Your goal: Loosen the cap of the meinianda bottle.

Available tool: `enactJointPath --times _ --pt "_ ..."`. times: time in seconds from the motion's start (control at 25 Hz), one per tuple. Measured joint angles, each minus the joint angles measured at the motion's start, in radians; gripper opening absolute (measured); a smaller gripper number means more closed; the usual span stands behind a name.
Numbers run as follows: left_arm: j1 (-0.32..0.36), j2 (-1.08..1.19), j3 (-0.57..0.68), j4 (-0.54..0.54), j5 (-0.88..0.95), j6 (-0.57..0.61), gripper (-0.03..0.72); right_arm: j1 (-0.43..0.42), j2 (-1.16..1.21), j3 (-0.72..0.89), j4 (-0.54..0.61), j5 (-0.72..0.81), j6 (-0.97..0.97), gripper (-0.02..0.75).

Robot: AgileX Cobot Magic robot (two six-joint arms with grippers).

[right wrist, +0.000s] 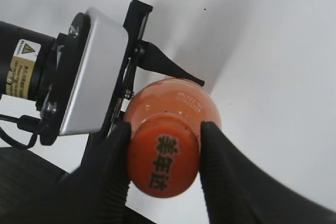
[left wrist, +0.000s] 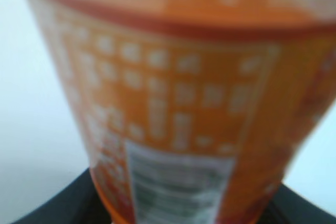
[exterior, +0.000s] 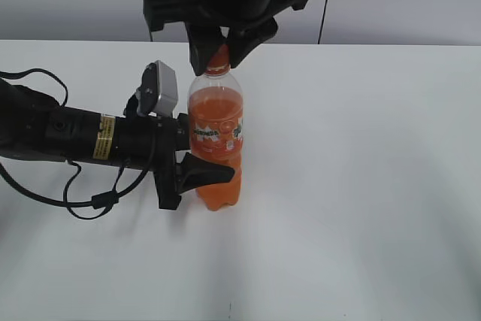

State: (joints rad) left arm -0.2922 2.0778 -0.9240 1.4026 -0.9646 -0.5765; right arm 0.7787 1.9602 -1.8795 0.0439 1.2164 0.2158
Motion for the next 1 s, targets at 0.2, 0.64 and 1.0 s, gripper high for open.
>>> enactJointPath --times 0.2,0.64,1.0 --pt "0.000 0.000 0.000 0.000 0.000 -0.001 0.382 0.000 0.000 0.000 0.001 0.001 -0.191 0.290" --pt "0.000 0.000 0.000 0.007 -0.003 0.020 0.382 0.000 0.000 0.000 0.048 0.001 -1.152 0.296" --pt "-0.002 0.000 -0.001 0.003 -0.001 0.018 0.382 0.001 -0.002 0.000 0.049 0.013 -1.603 0.300"
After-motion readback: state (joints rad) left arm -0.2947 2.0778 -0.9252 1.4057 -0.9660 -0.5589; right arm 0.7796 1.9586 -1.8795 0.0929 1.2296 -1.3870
